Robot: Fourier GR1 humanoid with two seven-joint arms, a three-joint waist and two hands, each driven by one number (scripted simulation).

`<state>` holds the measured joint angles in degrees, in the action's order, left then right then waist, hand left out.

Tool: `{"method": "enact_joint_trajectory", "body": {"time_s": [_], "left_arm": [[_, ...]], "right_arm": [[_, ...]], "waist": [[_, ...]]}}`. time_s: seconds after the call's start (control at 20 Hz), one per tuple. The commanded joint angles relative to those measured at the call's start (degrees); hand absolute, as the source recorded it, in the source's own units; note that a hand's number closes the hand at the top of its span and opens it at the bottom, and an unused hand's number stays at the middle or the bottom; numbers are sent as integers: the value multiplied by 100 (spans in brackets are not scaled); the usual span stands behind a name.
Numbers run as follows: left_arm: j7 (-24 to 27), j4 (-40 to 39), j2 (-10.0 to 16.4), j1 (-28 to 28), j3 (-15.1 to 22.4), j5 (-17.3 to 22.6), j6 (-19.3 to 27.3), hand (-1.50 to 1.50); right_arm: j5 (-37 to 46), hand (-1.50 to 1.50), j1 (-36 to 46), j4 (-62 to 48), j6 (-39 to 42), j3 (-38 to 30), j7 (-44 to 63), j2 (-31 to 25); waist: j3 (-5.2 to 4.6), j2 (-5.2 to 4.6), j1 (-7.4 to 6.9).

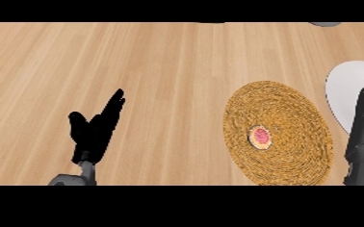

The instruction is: Pick the bell pepper from the placemat and place it in the plate

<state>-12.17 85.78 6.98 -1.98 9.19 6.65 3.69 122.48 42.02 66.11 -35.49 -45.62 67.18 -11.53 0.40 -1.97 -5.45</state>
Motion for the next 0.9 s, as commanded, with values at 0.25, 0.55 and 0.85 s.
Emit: {"method": "enact_joint_trajectory", "body": {"time_s": [0.25,0.55,0.85], "left_arm": [[-135,-122,-40,295,31,-1,24,0],[-25,-14,-42,572,-106,67,75,0],[-120,-145,160,337,-369,213,-74,0]], "right_arm": [[674,150,-228,-148,-1402,-888,1264,201],[439,150,-443,-586,-2080,-1517,905,36],[-1198,-150,-377,-1759,-1568,-2520,243,-118]], "waist": [[-22,78,284],[-21,114,339],[-11,115,473]]}}
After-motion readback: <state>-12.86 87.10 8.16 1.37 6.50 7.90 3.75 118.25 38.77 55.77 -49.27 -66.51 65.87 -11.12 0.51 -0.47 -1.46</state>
